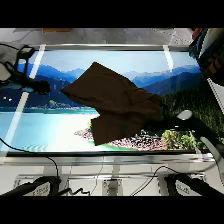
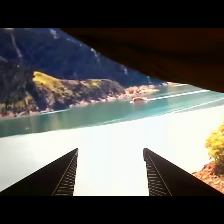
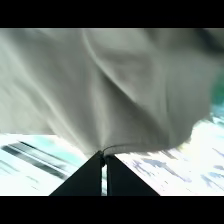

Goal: Fold the clothes and pants, and hang the long-sleeved shirts on hangers.

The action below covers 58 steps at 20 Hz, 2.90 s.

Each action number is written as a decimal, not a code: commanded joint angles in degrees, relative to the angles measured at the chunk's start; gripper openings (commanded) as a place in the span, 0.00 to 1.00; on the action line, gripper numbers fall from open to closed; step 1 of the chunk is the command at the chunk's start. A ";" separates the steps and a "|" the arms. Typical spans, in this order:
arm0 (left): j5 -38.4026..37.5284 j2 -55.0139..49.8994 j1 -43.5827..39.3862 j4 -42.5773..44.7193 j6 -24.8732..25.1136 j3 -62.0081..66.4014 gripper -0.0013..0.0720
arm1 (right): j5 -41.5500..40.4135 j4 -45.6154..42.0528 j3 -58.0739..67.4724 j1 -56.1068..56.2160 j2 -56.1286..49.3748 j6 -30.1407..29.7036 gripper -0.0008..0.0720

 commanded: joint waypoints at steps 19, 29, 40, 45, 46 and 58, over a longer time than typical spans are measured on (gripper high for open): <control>24.90 -7.04 -5.95 -32.13 -1.22 -34.97 0.97 | 15.89 -22.08 0.09 -28.44 32.50 1.64 0.03; 33.38 -10.99 -2.60 -32.17 -1.95 -34.95 0.67 | 15.87 -22.08 0.09 -28.44 32.50 1.66 0.03; 36.37 -11.06 -2.89 -32.20 -3.63 -34.97 0.47 | 15.85 -22.08 0.09 -28.44 32.50 2.64 0.03; 36.09 -13.40 -5.31 -32.17 -6.16 -34.97 0.47 | 15.87 -22.08 0.09 -28.44 32.50 2.73 0.03; 36.09 -13.88 -5.84 -32.17 -6.19 -34.97 0.29 | 15.87 -22.08 0.09 -28.44 32.50 2.75 0.03; 35.91 -2.34 1.33 -32.17 -6.12 -34.88 0.03 | 13.16 -14.97 0.11 -28.44 32.57 2.93 0.03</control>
